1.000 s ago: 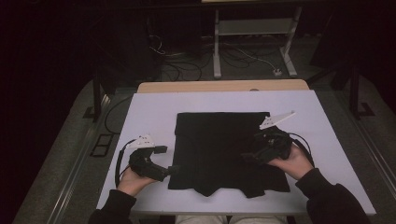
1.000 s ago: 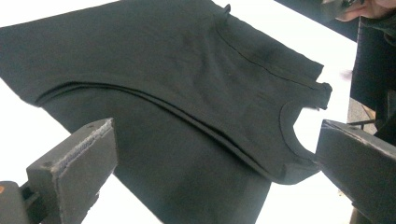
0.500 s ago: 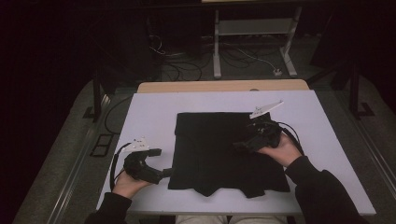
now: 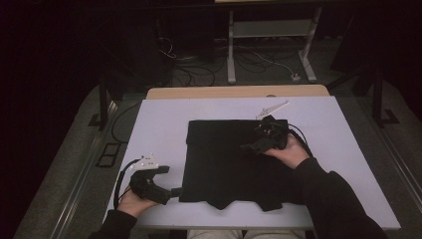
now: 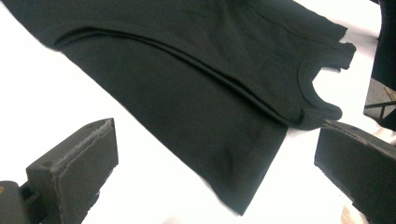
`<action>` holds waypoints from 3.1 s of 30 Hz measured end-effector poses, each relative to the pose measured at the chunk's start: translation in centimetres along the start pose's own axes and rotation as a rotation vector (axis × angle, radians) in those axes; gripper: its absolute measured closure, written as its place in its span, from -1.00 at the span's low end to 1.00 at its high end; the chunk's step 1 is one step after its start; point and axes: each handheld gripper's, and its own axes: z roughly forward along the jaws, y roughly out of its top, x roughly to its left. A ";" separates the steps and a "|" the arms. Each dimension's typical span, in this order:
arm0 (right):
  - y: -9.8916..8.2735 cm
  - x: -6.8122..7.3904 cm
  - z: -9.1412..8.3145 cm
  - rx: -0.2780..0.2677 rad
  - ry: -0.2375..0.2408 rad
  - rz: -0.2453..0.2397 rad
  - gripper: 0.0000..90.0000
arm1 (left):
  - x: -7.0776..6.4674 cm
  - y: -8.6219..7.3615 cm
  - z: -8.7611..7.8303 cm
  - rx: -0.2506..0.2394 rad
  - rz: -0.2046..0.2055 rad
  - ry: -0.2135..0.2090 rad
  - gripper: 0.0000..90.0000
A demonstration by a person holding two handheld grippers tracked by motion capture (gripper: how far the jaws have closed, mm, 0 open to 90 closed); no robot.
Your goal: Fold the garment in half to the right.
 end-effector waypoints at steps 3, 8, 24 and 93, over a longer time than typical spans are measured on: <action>0.6 -0.2 0.5 0.002 -0.002 -0.005 -1.00 | 0.0 -0.3 0.1 0.015 0.012 -0.010 -1.00; 1.8 -0.4 1.1 0.002 -0.007 -0.010 -1.00 | -0.2 -0.7 0.5 0.037 0.018 -0.029 -1.00; 4.5 -1.4 3.9 0.012 -0.017 -0.012 -1.00 | -0.6 -1.4 1.9 0.115 0.049 -0.051 -1.00; 13.5 -1.4 19.6 0.019 -0.044 -0.002 -0.91 | -1.4 -1.1 3.5 0.166 0.165 0.004 0.25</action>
